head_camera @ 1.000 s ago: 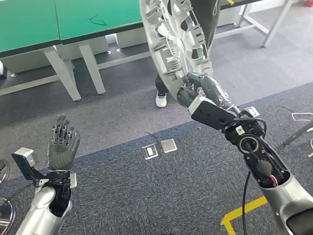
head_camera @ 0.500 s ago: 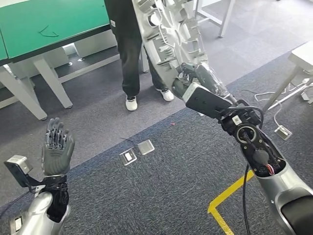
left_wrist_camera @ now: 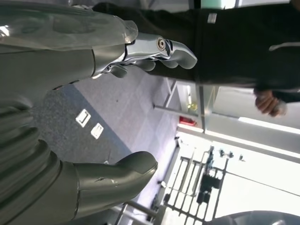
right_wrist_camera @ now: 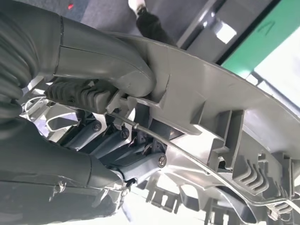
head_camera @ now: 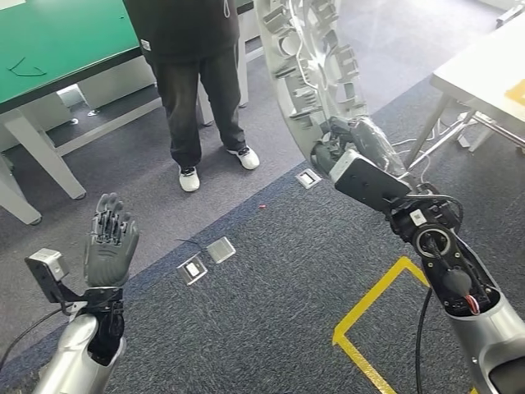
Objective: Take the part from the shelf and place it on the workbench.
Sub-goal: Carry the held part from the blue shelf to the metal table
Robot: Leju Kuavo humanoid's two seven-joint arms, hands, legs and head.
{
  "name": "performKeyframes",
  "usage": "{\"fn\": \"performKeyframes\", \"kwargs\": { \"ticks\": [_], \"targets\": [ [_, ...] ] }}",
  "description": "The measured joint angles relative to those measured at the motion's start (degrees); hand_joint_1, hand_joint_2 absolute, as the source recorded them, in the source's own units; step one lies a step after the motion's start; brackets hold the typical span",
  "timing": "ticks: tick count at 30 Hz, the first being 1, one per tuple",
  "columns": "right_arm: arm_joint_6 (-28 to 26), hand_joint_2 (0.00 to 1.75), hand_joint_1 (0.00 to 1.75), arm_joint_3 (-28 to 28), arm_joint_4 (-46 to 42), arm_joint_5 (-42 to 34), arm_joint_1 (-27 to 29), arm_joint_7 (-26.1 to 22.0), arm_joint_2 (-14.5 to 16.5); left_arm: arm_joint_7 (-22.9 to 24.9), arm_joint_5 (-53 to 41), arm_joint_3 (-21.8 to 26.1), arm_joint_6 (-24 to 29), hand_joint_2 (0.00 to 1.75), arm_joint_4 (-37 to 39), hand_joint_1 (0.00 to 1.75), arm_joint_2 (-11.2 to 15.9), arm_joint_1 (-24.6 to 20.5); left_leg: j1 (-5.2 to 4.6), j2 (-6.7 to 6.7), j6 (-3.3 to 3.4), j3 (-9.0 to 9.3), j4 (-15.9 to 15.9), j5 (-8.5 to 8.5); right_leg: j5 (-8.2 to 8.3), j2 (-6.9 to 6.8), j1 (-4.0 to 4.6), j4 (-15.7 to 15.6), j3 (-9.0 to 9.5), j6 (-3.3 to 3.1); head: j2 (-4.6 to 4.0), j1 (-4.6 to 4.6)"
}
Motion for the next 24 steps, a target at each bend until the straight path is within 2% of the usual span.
{"fn": "performKeyframes", "kwargs": {
  "ticks": [1,3,4,5,7,8,9,10,11,12,14,15,16,18,19,20,21,22,23,24],
  "targets": [
    [-0.2,1.75,1.75,-0.1,-0.1,0.1,0.1,-0.1,0.0,0.3,0.0,0.0,-0.2,1.75,0.0,0.00,0.1,-0.1,-0.17,0.43,-0.27,-0.05,0.3,-0.16,-0.20,0.17,0.16,-0.3,0.02,-0.45,0.00,-0.12],
    [-0.7,1.75,1.75,-0.5,-0.3,0.2,0.5,-0.1,0.0,1.0,-0.1,0.0,-0.5,1.75,0.0,0.00,0.2,-0.2,-0.02,1.11,-0.68,0.07,0.5,-0.43,-0.16,1.65,0.18,-0.1,-0.27,-1.54,0.00,-0.66],
    [-0.8,1.75,1.75,-0.8,-0.4,0.2,0.6,-0.1,0.0,1.5,-0.1,0.0,-0.6,1.75,0.0,0.00,0.2,-0.3,0.20,0.39,-0.94,-0.07,1.1,-1.03,-0.11,2.30,0.18,-0.1,-0.30,-1.94,0.00,-0.91],
    [-0.9,1.75,1.75,-1.0,-0.6,0.2,0.8,-0.1,0.0,1.8,-0.1,0.0,-0.7,1.75,0.0,0.00,0.3,-0.4,0.43,-0.89,-1.17,-0.67,2.8,-2.17,-0.01,2.91,0.16,-0.1,-0.30,-2.31,0.00,-1.08],
    [-0.9,1.75,1.75,-1.2,-0.8,0.3,0.9,-0.1,0.0,2.3,-0.2,0.0,-0.8,1.75,0.0,0.00,0.4,-0.5,0.66,-4.19,-1.34,-3.69,9.5,-5.72,0.15,4.05,0.21,-0.1,-0.34,-2.82,0.00,-1.47],
    [-1.0,1.75,1.75,-1.3,-0.9,0.3,1.0,-0.1,0.0,2.4,-0.3,0.0,-0.8,1.75,0.0,0.00,0.5,-0.4,0.65,-5.03,-1.26,-5.80,13.7,-7.38,0.21,4.70,0.35,-0.1,-0.39,-2.98,0.00,-1.58],
    [-1.0,1.75,1.75,-1.3,-0.9,0.3,1.2,-0.1,0.0,2.6,-0.3,0.0,-0.8,1.75,0.0,0.00,0.6,-0.4,0.59,-5.47,-1.09,-7.57,16.9,-8.26,0.26,5.44,0.53,-0.1,-0.42,-3.09,0.00,-1.64],
    [-1.0,1.75,1.75,-1.4,-1.0,0.3,1.4,-0.1,0.0,2.6,-0.3,0.0,-0.8,1.75,0.0,0.00,0.7,-0.4,0.49,-5.68,-0.79,-8.51,18.3,-8.09,0.32,6.22,0.73,-0.1,-0.45,-3.17,0.00,-1.67],
    [-1.0,1.75,1.75,-1.4,-1.0,0.3,1.5,-0.1,0.0,2.7,-0.3,0.0,-0.8,1.75,0.0,0.00,0.7,-0.4,0.33,-5.87,-0.37,-8.29,17.1,-6.81,0.38,7.04,0.90,-0.2,-0.46,-3.25,0.00,-1.68],
    [-1.0,1.75,1.75,-1.4,-1.0,0.3,1.7,-0.1,0.0,2.7,-0.3,0.0,-0.8,1.75,0.0,0.00,0.8,-0.5,0.07,-6.31,0.16,-6.93,13.8,-4.76,0.44,7.84,1.00,-0.2,-0.46,-3.30,0.00,-1.68],
    [-1.0,1.75,1.75,-1.5,-1.0,0.3,1.8,-0.1,0.0,2.7,-0.3,0.0,-0.8,1.75,-0.1,0.00,1.0,-0.7,-0.50,-8.73,1.30,-3.02,5.2,-1.01,0.63,9.27,0.90,-0.3,-0.52,-3.29,0.00,-1.64],
    [-1.0,1.75,1.75,-1.6,-1.1,0.3,1.9,-0.1,0.0,2.7,-0.3,0.0,-0.8,1.75,-0.1,0.00,1.0,-0.8,-0.76,-9.72,1.71,-1.65,2.4,-0.02,0.74,9.89,0.74,-0.4,-0.59,-3.15,0.00,-1.65],
    [-1.1,1.75,1.75,-1.7,-1.1,0.3,2.0,-0.1,0.0,2.7,-0.3,0.0,-0.8,1.75,-0.1,0.00,1.1,-1.0,-0.99,-10.28,1.97,-0.95,0.9,0.34,0.88,10.50,0.53,-0.4,-0.68,-2.91,0.00,-1.65],
    [-1.2,1.75,1.75,-1.9,-1.2,0.4,2.3,-0.1,0.0,2.7,-0.3,0.0,-0.8,1.75,-0.2,0.00,1.1,-1.2,-1.11,-9.16,2.14,-0.61,0.0,0.69,1.28,11.81,0.42,-0.9,-0.86,-2.23,0.00,-1.78],
    [-1.2,1.75,1.75,-2.0,-1.3,0.4,2.4,-0.1,0.0,2.7,-0.3,0.0,-0.8,1.75,-0.2,0.00,1.1,-1.3,-0.98,-8.39,2.13,-0.35,-0.7,1.04,1.21,11.49,0.59,-1.0,-1.02,-1.98,0.00,-1.76],
    [-1.2,1.75,1.75,-2.1,-1.3,0.5,2.4,-0.1,0.0,2.7,-0.3,0.0,-0.7,1.75,-0.3,0.00,1.0,-1.3,-0.77,-7.59,2.20,-0.05,-1.6,1.45,0.48,10.21,0.85,-0.3,-1.45,-1.74,0.00,-1.52],
    [-1.2,1.75,1.75,-2.2,-1.4,0.6,2.4,-0.2,0.0,2.7,-0.3,0.0,-0.7,1.75,-0.3,0.00,1.0,-1.4,-0.53,-6.78,2.22,0.21,-2.4,1.83,-0.95,8.35,1.09,1.7,-2.37,-1.52,0.00,-1.22],
    [-1.1,1.75,1.75,-2.2,-1.4,0.7,2.4,-0.3,0.0,2.8,-0.3,0.0,-0.7,1.75,-0.3,0.00,1.0,-1.3,-0.50,-6.08,2.24,0.36,-2.7,2.03,-2.93,6.15,1.15,5.0,-3.72,-1.34,0.00,-0.91],
    [-1.1,1.75,1.75,-2.3,-1.4,0.9,2.3,-0.4,0.0,2.8,-0.3,0.0,-0.6,1.75,-0.3,0.00,1.0,-1.1,-0.46,-5.35,2.29,0.40,-2.8,2.08,-4.94,4.69,1.06,8.9,-5.36,-1.04,0.00,-0.63],
    [-1.1,1.75,1.75,-2.3,-1.4,1.0,2.3,-0.5,0.0,2.9,-0.3,0.0,-0.6,1.75,-0.3,0.00,1.0,-0.9,-0.42,-4.58,2.23,0.40,-2.8,2.04,-6.28,3.98,0.87,12.4,-6.78,-0.74,0.00,-0.56]
  ]
}}
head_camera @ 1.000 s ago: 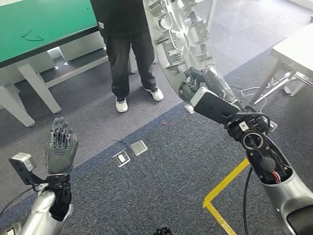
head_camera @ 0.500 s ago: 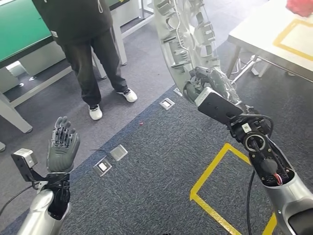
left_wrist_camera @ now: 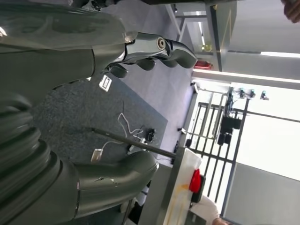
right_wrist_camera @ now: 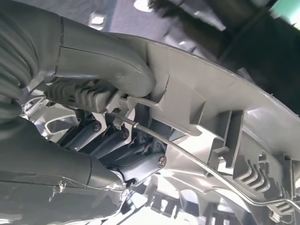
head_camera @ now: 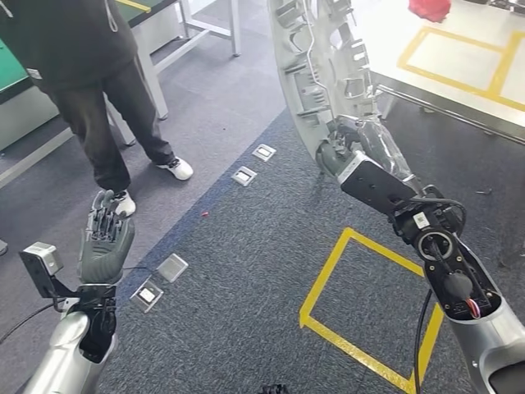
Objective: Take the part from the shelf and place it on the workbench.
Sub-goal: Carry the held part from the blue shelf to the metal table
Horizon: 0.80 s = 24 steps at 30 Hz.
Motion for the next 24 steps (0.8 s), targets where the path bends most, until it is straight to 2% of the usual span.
{"fn": "performKeyframes", "kwargs": {
  "ticks": [1,2,3,4,5,6,7,9,10,12,13,14,15,16,17,18,19,21,22,23,24],
  "targets": [
    [0.0,1.75,1.75,0.0,0.0,0.1,0.0,0.0,0.0,0.0,0.0,0.0,0.1,1.75,0.0,0.00,0.0,0.2,0.08,0.75,-0.13,0.00,0.1,-0.10,-0.33,-0.41,-0.25,1.8,-0.63,0.34,0.00,0.05],
    [0.1,1.75,1.75,-0.1,0.0,0.1,0.0,0.0,0.0,0.0,0.0,0.0,0.2,1.75,0.0,0.00,0.0,0.5,0.24,1.49,-0.33,-0.01,0.3,-0.26,0.42,-0.74,-0.53,1.3,-0.17,0.74,0.00,0.14],
    [0.1,1.75,1.75,-0.2,0.0,0.1,0.0,0.0,0.0,0.0,0.0,0.0,0.3,1.75,0.0,0.00,0.0,0.6,0.46,2.19,-0.63,-0.02,0.7,-0.51,2.07,-1.22,-0.81,-1.5,1.46,1.17,0.00,0.22],
    [0.2,1.75,1.75,-0.2,0.0,0.1,-0.1,0.0,0.0,0.0,0.0,0.0,0.3,1.75,0.0,0.00,-0.1,0.6,0.64,2.84,-1.04,-0.07,1.2,-0.89,3.86,-2.27,-1.04,-5.7,3.73,1.66,0.00,0.36],
    [0.2,1.75,1.75,-0.3,0.0,0.2,-0.2,-0.1,0.0,0.0,0.0,0.0,0.4,1.75,0.0,0.00,-0.1,0.6,0.68,3.37,-1.49,-0.18,1.8,-1.31,5.21,-3.25,-1.06,-9.4,5.72,1.85,0.00,0.56],
    [0.2,1.75,1.75,-0.3,0.0,0.2,-0.3,-0.1,0.0,0.0,0.0,0.0,0.4,1.75,0.0,0.00,-0.1,0.5,0.64,3.80,-1.90,-0.30,2.5,-1.67,5.97,-3.81,-1.04,-11.9,7.04,1.60,0.00,0.66],
    [0.2,1.75,1.75,-0.4,0.1,0.2,-0.4,-0.1,0.0,0.0,0.0,0.0,0.5,1.75,0.0,0.00,-0.1,0.5,0.50,4.18,-2.22,-0.39,2.9,-1.91,6.12,-4.04,-0.94,-12.9,7.49,1.14,0.00,0.57],
    [0.2,1.75,1.75,-0.7,0.1,0.3,-0.5,-0.1,0.0,0.0,0.0,0.0,0.5,1.75,-0.1,0.00,-0.1,0.5,0.46,5.07,-2.68,-0.40,3.2,-2.03,6.11,-2.69,-0.75,-12.6,7.17,-0.29,0.00,0.10],
    [0.2,1.75,1.75,-0.8,0.1,0.3,-0.6,-0.1,0.0,0.0,0.0,0.0,0.5,1.75,-0.1,0.00,-0.1,0.4,0.63,4.70,-2.98,-0.41,3.5,-2.33,6.19,-2.10,-0.74,-12.6,7.06,-0.73,0.00,-0.17],
    [0.2,1.75,1.75,-1.0,0.0,0.3,-0.7,-0.2,0.0,-0.1,0.2,0.0,0.5,1.75,-0.2,0.00,0.0,0.4,1.02,2.11,-3.48,-1.64,6.5,-4.52,6.46,-1.00,-0.85,-12.6,6.95,-1.52,0.00,-0.54],
    [0.2,1.75,1.75,-1.0,0.0,0.3,-0.8,-0.3,0.0,-0.2,0.2,0.0,0.5,1.75,-0.2,0.00,0.0,0.4,1.14,0.39,-3.63,-3.18,9.9,-6.41,6.58,-0.48,-0.86,-12.7,6.84,-1.79,0.00,-0.77],
    [0.2,1.75,1.75,-1.0,0.0,0.4,-0.9,-0.5,0.0,-0.4,0.3,0.0,0.5,1.75,-0.2,0.00,0.0,0.4,1.17,-0.58,-3.65,-5.23,14.2,-8.37,6.69,0.10,-0.80,-12.7,6.70,-2.01,0.00,-0.94],
    [0.2,1.75,1.75,-1.0,0.1,0.4,-1.0,-0.8,0.0,-0.5,0.3,0.0,0.5,1.75,-0.2,0.00,0.0,0.6,1.13,-0.96,-3.60,-7.28,18.2,-9.84,6.78,0.78,-0.68,-12.7,6.55,-2.18,0.00,-1.05],
    [0.2,1.75,1.75,-1.0,0.1,0.4,-1.0,-1.1,0.0,-0.6,0.3,0.0,0.5,1.75,-0.1,0.00,0.0,0.7,1.09,-1.10,-3.43,-8.73,20.8,-10.40,6.86,1.52,-0.51,-12.7,6.44,-2.30,0.00,-1.11],
    [0.2,1.75,1.75,-1.0,0.2,0.4,-1.1,-1.4,0.0,-0.7,0.3,0.0,0.6,1.75,-0.1,0.00,0.0,0.7,0.99,-1.21,-3.08,-9.11,21.1,-9.80,6.94,2.30,-0.34,-12.7,6.37,-2.40,0.00,-1.16],
    [0.2,1.75,1.75,-1.0,0.3,0.4,-1.2,-1.6,0.0,-0.9,0.3,0.0,0.7,1.75,-0.1,0.00,0.0,0.7,0.85,-1.45,-2.58,-8.31,19.0,-8.21,7.03,3.08,-0.18,-12.7,6.33,-2.47,0.00,-1.19],
    [0.2,1.75,1.75,-1.0,0.4,0.4,-1.4,-1.9,0.0,-1.1,0.3,0.0,0.8,1.75,-0.1,0.00,0.0,0.6,0.65,-2.19,-1.92,-6.54,15.1,-6.04,7.13,3.84,-0.07,-12.7,6.31,-2.49,0.00,-1.22],
    [0.2,1.75,1.75,-1.0,0.7,0.4,-1.8,-2.4,0.0,-1.4,0.2,0.0,1.0,1.75,-0.1,0.00,0.0,0.4,0.22,-4.54,-0.67,-2.79,7.0,-2.81,7.37,5.23,-0.05,-12.8,6.19,-2.34,0.00,-1.17],
    [0.2,1.75,1.75,-1.0,0.9,0.4,-2.1,-2.6,0.0,-1.6,0.2,0.0,1.1,1.75,-0.1,0.00,0.0,0.2,-0.01,-5.23,-0.32,-1.69,4.7,-2.10,7.52,5.86,-0.16,-12.9,6.07,-2.16,0.00,-1.16],
    [0.2,1.75,1.75,-1.1,1.0,0.4,-2.2,-2.7,0.0,-1.7,0.2,0.0,1.2,1.75,-0.1,0.00,0.0,0.1,-0.21,-5.29,-0.17,-1.27,3.8,-1.97,7.68,6.46,-0.31,-13.0,5.95,-1.89,0.00,-1.14],
    [0.2,1.75,1.75,-1.1,1.1,0.4,-2.3,-2.8,0.0,-1.8,0.2,0.0,1.2,1.75,-0.1,0.00,-0.1,-0.1,-0.35,-4.56,-0.18,-1.16,3.6,-1.77,7.89,7.12,-0.43,-13.2,5.84,-1.57,0.00,-1.18]
  ]
}}
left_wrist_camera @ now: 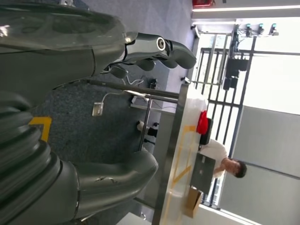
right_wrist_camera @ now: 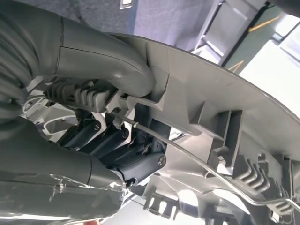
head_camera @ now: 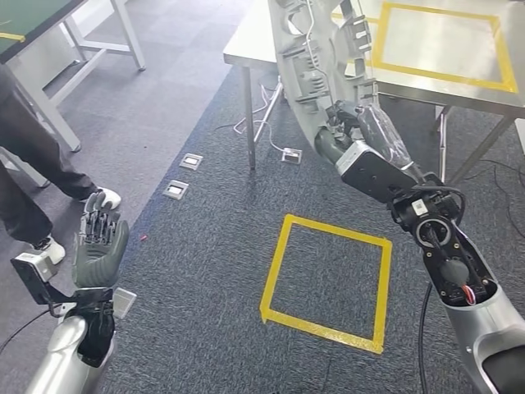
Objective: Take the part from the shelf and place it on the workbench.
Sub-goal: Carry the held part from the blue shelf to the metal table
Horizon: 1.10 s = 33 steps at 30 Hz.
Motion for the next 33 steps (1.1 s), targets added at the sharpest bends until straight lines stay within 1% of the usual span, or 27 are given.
{"fn": "performKeyframes", "kwargs": {
  "ticks": [1,2,3,5,6,7,8,9,10,11,12,13,14,16,17,18,20,22,23,24,25,27,28,29,31,32,33],
  "targets": [
    [0.0,1.75,1.75,-0.1,0.1,0.0,-0.1,0.0,0.0,-0.1,0.0,0.0,0.0,1.75,0.0,0.00,-0.1,-0.1,0.16,0.78,0.02,0.18,-0.5,0.26,0.13,0.19,-0.07,-0.1,-0.15,0.26,0.00,-0.06],
    [0.0,1.75,1.75,-0.2,0.2,0.0,-0.2,0.0,0.0,-0.1,0.0,0.0,0.0,1.75,0.0,0.00,-0.2,-0.2,0.33,1.47,0.06,0.43,-1.2,0.60,-0.16,-0.67,0.09,0.2,-0.42,0.52,0.00,0.04],
    [0.0,1.75,1.75,-0.2,0.3,0.0,-0.3,-0.1,0.0,-0.2,0.0,0.0,0.1,1.75,0.0,0.00,-0.3,-0.3,0.51,2.22,0.17,0.68,-1.9,0.97,-1.15,-2.25,0.26,1.4,-1.07,0.78,0.00,0.34],
    [0.1,1.75,1.75,-0.3,0.5,0.0,-0.7,-0.1,0.0,-0.3,0.1,0.0,0.1,1.75,0.0,0.00,-0.4,-0.2,0.57,3.58,0.34,0.94,-2.7,1.38,-4.89,-6.08,0.42,7.6,-3.68,1.29,0.00,1.00],
    [0.1,1.75,1.75,-0.3,0.6,0.0,-0.8,-0.2,0.0,-0.4,0.1,0.0,0.1,1.75,0.0,0.00,-0.5,0.0,0.55,4.29,0.40,0.94,-2.7,1.40,-6.75,-7.01,0.26,11.5,-5.30,1.59,0.00,1.23],
    [0.1,1.75,1.75,-0.3,0.7,0.1,-0.8,-0.1,0.0,-0.4,0.1,0.0,0.1,1.75,0.0,0.00,-0.5,0.2,0.57,5.00,0.34,0.93,-2.7,1.35,-7.77,-7.43,0.06,14.5,-6.45,1.88,0.00,1.32],
    [0.1,1.75,1.75,-0.3,0.7,0.1,-0.8,-0.1,0.0,-0.4,0.1,0.0,0.1,1.75,0.1,0.00,-0.5,0.4,0.65,5.71,0.23,0.93,-2.6,1.27,-7.69,-7.69,-0.15,15.5,-6.66,2.20,0.00,1.41],
    [0.1,1.75,1.75,-0.3,0.9,0.2,-0.8,0.0,0.0,-0.4,0.2,0.0,0.0,1.75,0.1,0.00,-0.5,0.5,0.78,6.40,0.03,0.92,-2.4,1.12,-6.57,-8.03,-0.38,14.1,-5.72,2.53,0.00,1.52],
    [0.1,1.75,1.75,-0.3,0.9,0.3,-0.9,0.0,0.0,-0.4,0.2,0.0,0.0,1.75,0.1,0.00,-0.5,0.6,0.94,7.07,-0.28,0.92,-2.1,0.86,-4.71,-8.77,-0.60,10.6,-3.72,2.88,0.00,1.67],
    [0.1,1.75,1.75,-0.3,1.0,0.4,-0.9,0.1,0.0,-0.5,0.2,0.0,0.0,1.75,0.2,0.00,-0.5,0.5,1.00,7.65,-0.67,0.89,-1.6,0.51,-3.23,-10.22,-0.67,6.5,-1.54,3.20,0.00,1.84],
    [0.1,1.75,1.75,-0.3,1.0,0.5,-0.9,0.1,0.0,-0.5,0.2,0.0,0.0,1.75,0.2,0.00,-0.5,0.5,0.89,8.17,-1.08,0.78,-0.9,0.15,-2.09,-11.34,-0.65,3.2,0.22,3.16,0.00,2.06],
    [0.1,1.75,1.75,-0.3,1.1,0.6,-0.9,0.1,0.0,-0.5,0.2,0.0,0.0,1.75,0.2,0.00,-0.5,0.5,0.72,8.62,-1.41,0.67,-0.4,-0.14,-1.62,-12.05,-0.56,1.3,1.19,2.80,0.00,2.13],
    [0.1,1.75,1.75,-0.4,1.1,0.6,-1.0,0.1,0.0,-0.6,0.2,0.0,0.0,1.75,0.2,0.00,-0.5,0.5,0.49,9.10,-1.65,0.58,-0.1,-0.30,-1.69,-12.16,-0.46,0.8,1.29,2.25,0.00,1.99],
    [0.2,1.75,1.75,-0.5,1.2,0.7,-1.0,0.2,0.0,-0.6,0.2,0.0,0.0,1.75,0.2,0.00,-0.5,0.5,0.44,10.11,-1.98,0.50,0.2,-0.49,-1.51,-10.52,-0.41,1.1,0.92,1.02,0.00,1.36],
    [0.2,1.75,1.75,-0.6,1.2,0.7,-1.0,0.2,0.0,-0.6,0.2,0.0,0.0,1.75,0.2,0.00,-0.5,0.4,0.61,9.71,-2.23,0.38,0.7,-0.96,-1.37,-9.86,-0.46,1.0,0.77,0.61,0.00,1.05],
    [0.3,1.75,1.75,-0.6,1.3,0.7,-1.1,0.2,0.0,-0.6,0.2,0.0,0.0,1.75,0.2,0.00,-0.5,0.4,0.84,8.57,-2.48,-0.15,1.9,-1.97,-1.21,-9.22,-0.49,1.0,0.67,0.20,0.00,0.85],
    [0.4,1.75,1.75,-0.6,1.3,0.7,-1.2,0.2,0.0,-0.6,0.2,0.0,0.0,1.75,0.2,0.00,-0.5,0.4,1.15,5.18,-2.87,-2.94,8.3,-5.57,-0.92,-8.02,-0.58,0.9,0.39,-0.46,0.00,0.41],
    [0.5,1.75,1.75,-0.6,1.3,0.7,-1.3,0.2,0.1,-0.6,0.2,0.0,0.0,1.75,0.2,0.00,-0.5,0.7,1.18,3.67,-2.89,-6.75,16.0,-8.61,-0.69,-6.57,-0.48,0.9,0.05,-0.84,0.00,0.13],
    [0.6,1.75,1.75,-0.6,1.3,0.7,-1.3,0.2,0.1,-0.6,0.2,0.0,0.0,1.75,0.2,0.00,-0.5,0.8,1.17,3.47,-2.74,-7.72,17.7,-8.74,-0.59,-5.76,-0.39,0.9,-0.09,-0.94,0.00,0.06],
    [0.6,1.75,1.75,-0.6,1.3,0.7,-1.3,0.2,0.1,-0.6,0.2,0.0,0.1,1.75,0.2,0.00,-0.4,0.8,1.14,3.31,-2.46,-7.57,17.0,-7.77,-0.49,-4.94,-0.30,0.9,-0.17,-0.99,0.00,0.02],
    [0.6,1.75,1.75,-0.6,1.3,0.7,-1.3,0.2,0.1,-0.6,0.2,0.0,0.1,1.75,0.2,0.00,-0.4,0.8,1.08,2.95,-2.03,-6.26,14.0,-5.91,-0.38,-4.11,-0.22,0.9,-0.21,-0.98,0.00,-0.02],
    [0.7,1.75,1.75,-0.6,1.3,0.7,-1.3,0.2,0.1,-0.6,0.2,0.0,0.2,1.75,0.2,0.00,-0.4,0.7,0.96,0.73,-1.00,-2.32,5.7,-2.11,-0.14,-2.64,-0.15,0.9,-0.34,-0.77,0.00,-0.03],
    [0.7,1.75,1.75,-0.6,1.4,0.7,-1.4,0.2,0.1,-0.6,0.2,0.0,0.2,1.75,0.2,0.00,-0.4,0.6,0.86,-0.14,-0.70,-0.93,2.7,-1.02,0.01,-2.01,-0.19,0.9,-0.47,-0.54,0.00,-0.01],
    [0.7,1.75,1.75,-0.6,1.4,0.7,-1.4,0.2,0.1,-0.6,0.2,0.0,0.2,1.75,0.2,0.00,-0.4,0.6,0.72,-0.66,-0.55,-0.23,1.2,-0.60,0.19,-1.44,-0.31,0.8,-0.62,-0.26,0.00,0.01],
    [0.7,1.75,1.75,-0.7,1.4,0.7,-1.5,0.2,0.1,-0.5,0.2,0.0,0.2,1.75,0.2,0.00,-0.5,0.5,0.56,0.36,-0.50,-0.01,0.4,-0.35,0.71,-0.15,-0.47,0.3,-0.83,0.57,0.00,-0.01],
    [0.7,1.75,1.75,-0.7,1.4,0.7,-1.4,0.2,0.1,-0.5,0.2,0.0,0.2,1.75,0.2,0.00,-0.6,0.4,0.64,1.06,-0.40,0.18,-0.1,-0.05,0.75,-0.29,-0.44,0.1,-0.97,0.89,0.00,0.00],
    [0.8,1.75,1.75,-0.8,1.4,0.7,-1.4,0.2,0.0,-0.5,0.2,0.0,0.2,1.75,0.1,0.00,-0.7,0.3,0.78,1.76,-0.20,0.40,-0.7,0.32,0.18,-1.35,-0.28,0.7,-1.38,1.12,0.00,0.17]
  ]
}}
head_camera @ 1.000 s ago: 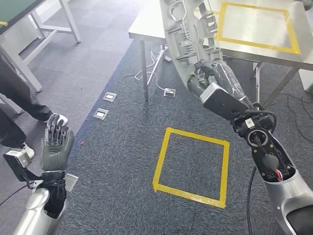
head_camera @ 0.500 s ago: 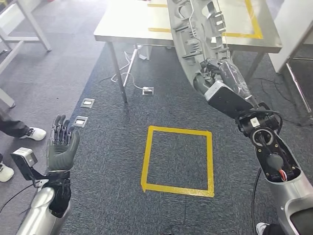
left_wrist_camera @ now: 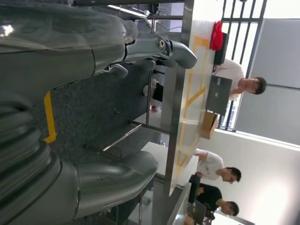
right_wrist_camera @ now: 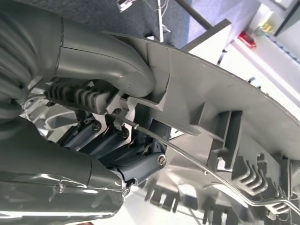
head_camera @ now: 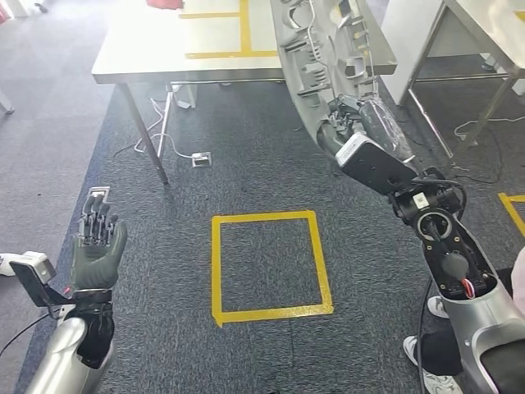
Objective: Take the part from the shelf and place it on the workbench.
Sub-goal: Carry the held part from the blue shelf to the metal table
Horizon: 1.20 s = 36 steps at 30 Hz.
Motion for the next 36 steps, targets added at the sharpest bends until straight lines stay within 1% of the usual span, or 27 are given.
{"fn": "performKeyframes", "kwargs": {
  "ticks": [1,2,3,4,5,6,7,9,10,11,13,14,15,16,17,18,19,20,21,22,24,25,26,27,30,32,36],
  "targets": [
    [0.0,1.75,1.75,0.0,0.0,0.0,-0.1,0.0,0.0,0.0,0.0,0.0,0.0,1.75,0.0,0.00,-0.1,0.0,0.15,0.68,0.21,0.19,-0.6,0.36,-1.26,-1.65,0.19,1.8,-0.87,0.15,0.00,0.26],
    [0.1,1.75,1.75,0.0,0.0,0.0,-0.1,0.0,0.0,0.0,0.0,0.0,0.0,1.75,0.0,0.00,-0.1,0.0,0.17,1.34,0.35,0.29,-1.0,0.57,-3.17,-3.68,0.26,5.0,-2.18,0.20,0.00,0.53],
    [0.1,1.75,1.75,-0.1,0.0,0.0,-0.2,-0.1,-0.1,0.0,0.0,0.0,0.0,1.75,0.0,0.00,-0.2,0.1,0.15,1.97,0.50,0.29,-1.1,0.64,-5.26,-5.11,0.30,8.9,-3.80,0.34,0.00,0.80],
    [0.1,1.75,1.75,-0.1,0.1,0.0,-0.2,-0.1,0.0,0.0,0.0,0.0,0.0,1.75,0.0,0.00,-0.2,0.2,0.14,2.64,0.53,0.25,-1.1,0.65,-6.84,-5.82,0.24,12.6,-5.23,0.52,0.00,0.94],
    [0.1,1.75,1.75,-0.1,0.1,0.0,-0.1,-0.1,-0.1,0.0,0.0,0.0,0.0,1.75,0.0,0.00,-0.2,0.3,0.13,3.35,0.50,0.22,-1.0,0.63,-7.50,-6.20,0.14,14.8,-5.91,0.71,0.00,1.06],
    [0.1,1.75,1.75,-0.1,0.2,0.0,-0.2,-0.1,-0.1,0.1,0.0,0.0,0.0,1.75,0.0,0.00,-0.2,0.3,0.14,4.01,0.44,0.20,-1.0,0.58,-7.13,-6.47,0.03,14.9,-5.54,0.87,0.00,1.21],
    [0.2,1.75,1.75,-0.1,0.2,0.0,-0.2,-0.1,0.0,0.1,0.0,0.0,0.0,1.75,0.0,0.00,-0.2,0.3,0.18,4.58,0.29,0.19,-0.8,0.49,-5.85,-6.84,-0.08,12.6,-4.00,1.02,0.00,1.38],
    [0.3,1.75,1.75,-0.1,0.2,0.0,-0.3,-0.1,0.0,0.1,0.0,0.0,0.0,1.75,0.0,0.00,-0.1,0.3,0.14,5.39,-0.29,0.07,-0.2,0.10,-2.99,-7.87,-0.16,4.7,0.76,1.15,0.00,1.70],
    [0.3,1.75,1.75,-0.1,0.2,0.0,-0.4,-0.1,0.0,0.1,0.0,0.0,0.0,1.75,0.0,0.00,-0.1,0.2,0.03,5.71,-0.61,-0.07,0.2,-0.08,-2.24,-8.11,-0.08,1.7,2.42,0.88,0.00,1.76],
    [0.4,1.75,1.75,-0.1,0.2,0.0,-0.5,-0.2,0.0,0.2,0.0,0.0,0.0,1.75,0.0,0.00,-0.1,0.1,-0.14,5.97,-0.92,-0.22,0.5,-0.17,-2.04,-8.11,0.00,0.1,3.26,0.49,0.00,1.69],
    [0.5,1.75,1.75,0.0,0.3,0.0,-0.5,-0.2,0.0,0.2,0.0,0.0,0.1,1.75,0.0,0.00,-0.1,0.1,-0.34,6.52,-1.31,-0.37,0.7,-0.11,-2.12,-7.52,0.14,-0.1,3.10,-0.52,0.00,1.32],
    [0.5,1.75,1.75,0.0,0.3,0.0,-0.5,-0.2,0.0,0.2,0.0,0.0,0.2,1.75,-0.1,0.00,-0.1,0.1,-0.28,6.35,-1.58,-0.40,0.8,-0.24,-2.06,-7.35,0.06,-0.1,3.06,-0.89,0.00,1.12],
    [0.6,1.75,1.75,0.0,0.4,0.0,-0.6,-0.3,0.0,0.3,0.0,0.0,0.3,1.75,-0.1,0.00,0.0,0.0,-0.12,5.61,-1.86,-0.68,1.5,-0.85,-1.96,-7.19,-0.03,-0.2,3.05,-1.26,0.00,0.94],
    [0.7,1.75,1.75,0.1,0.4,0.0,-0.6,-0.3,0.0,0.3,0.0,0.0,0.3,1.75,-0.1,0.00,0.0,0.0,0.04,4.50,-2.18,-1.53,3.4,-2.13,-1.83,-7.10,-0.12,-0.3,3.03,-1.63,0.00,0.69],
    [0.7,1.75,1.75,0.2,0.4,0.0,-0.7,-0.3,0.0,0.3,0.0,0.0,0.3,1.75,-0.1,0.00,0.0,0.1,0.18,3.23,-2.50,-2.95,6.5,-3.92,-1.73,-7.04,-0.19,-0.4,2.99,-1.91,0.00,0.43],
    [0.7,1.75,1.75,0.2,0.4,0.0,-0.8,-0.3,0.1,0.3,0.0,0.0,0.3,1.75,-0.1,0.00,0.1,0.2,0.25,2.28,-2.71,-4.89,10.6,-5.93,-1.66,-6.95,-0.16,-0.4,2.87,-2.12,0.00,0.16],
    [0.7,1.75,1.75,0.3,0.4,0.0,-0.8,-0.4,0.2,0.3,0.0,0.0,0.3,1.75,-0.1,0.00,0.1,0.3,0.26,1.86,-2.84,-6.88,14.7,-7.59,-1.60,-6.82,-0.10,-0.4,2.75,-2.26,0.00,-0.02],
    [0.7,1.75,1.75,0.4,0.4,0.0,-0.8,-0.4,0.2,0.3,0.0,0.0,0.3,1.75,-0.1,0.00,0.1,0.4,0.25,1.75,-2.86,-8.26,17.5,-8.34,-1.56,-6.64,-0.04,-0.4,2.67,-2.33,0.00,-0.09],
    [0.7,1.75,1.75,0.5,0.4,0.0,-0.8,-0.4,0.2,0.3,0.0,0.0,0.3,1.75,-0.1,0.00,0.2,0.5,0.25,1.72,-2.75,-8.67,18.2,-8.02,-1.52,-6.41,0.03,-0.4,2.62,-2.38,0.00,-0.13],
    [0.7,1.75,1.75,0.6,0.4,0.0,-0.8,-0.4,0.3,0.3,0.0,0.0,0.3,1.75,-0.1,0.00,0.2,0.6,0.24,1.69,-2.52,-7.83,16.4,-6.61,-1.49,-6.16,0.08,-0.4,2.61,-2.39,0.00,-0.18],
    [0.8,1.75,1.75,0.6,0.5,0.0,-0.8,-0.4,0.3,0.3,0.0,0.0,0.3,1.75,-0.2,0.00,0.3,0.5,0.16,1.23,-1.72,-3.79,8.0,-2.65,-1.42,-5.71,0.12,-0.4,2.63,-2.30,0.00,-0.27],
    [0.8,1.75,1.75,0.6,0.5,0.0,-0.8,-0.4,0.4,0.3,0.0,0.0,0.3,1.75,-0.2,0.00,0.3,0.4,0.05,0.98,-1.40,-2.00,4.3,-1.23,-1.36,-5.51,0.21,-0.4,2.57,-2.17,0.00,-0.27],
    [0.8,1.75,1.75,0.6,0.5,0.0,-0.8,-0.4,0.4,0.3,0.0,0.0,0.3,1.75,-0.2,0.00,0.4,0.3,-0.02,0.79,-1.25,-0.88,1.8,-0.46,-1.41,-5.37,0.33,-0.3,2.43,-2.03,0.00,-0.26],
    [0.8,1.75,1.75,0.7,0.5,0.0,-0.9,-0.4,0.4,0.3,0.0,0.0,0.3,1.75,-0.2,0.00,0.4,0.3,-0.05,0.70,-1.44,-0.43,0.6,-0.33,-1.49,-5.28,0.42,-0.2,2.30,-2.19,0.00,-0.18],
    [0.9,1.75,1.75,0.7,0.5,0.0,-1.0,-0.5,0.4,0.3,0.0,0.0,0.3,1.75,-0.2,0.00,0.4,0.3,-0.17,0.87,-2.00,-0.47,0.4,-0.25,-1.50,-5.22,0.43,-0.3,2.24,-2.44,0.00,0.05],
    [1.0,1.75,1.75,0.9,0.5,0.0,-1.1,-0.5,0.5,0.3,0.0,0.0,0.3,1.75,-0.2,0.00,0.4,0.3,-0.24,0.83,-1.72,-0.57,0.4,-0.10,-1.23,-5.23,0.38,-0.6,2.35,-1.98,0.00,0.14],
    [1.0,1.75,1.75,1.1,0.5,0.0,-1.3,-0.5,0.5,0.3,0.1,0.0,0.4,1.75,-0.2,0.00,0.3,0.3,-0.24,0.78,-1.51,-0.65,0.4,-0.05,-1.04,-5.26,0.38,-1.0,2.50,-1.71,0.00,0.23]
  ]
}}
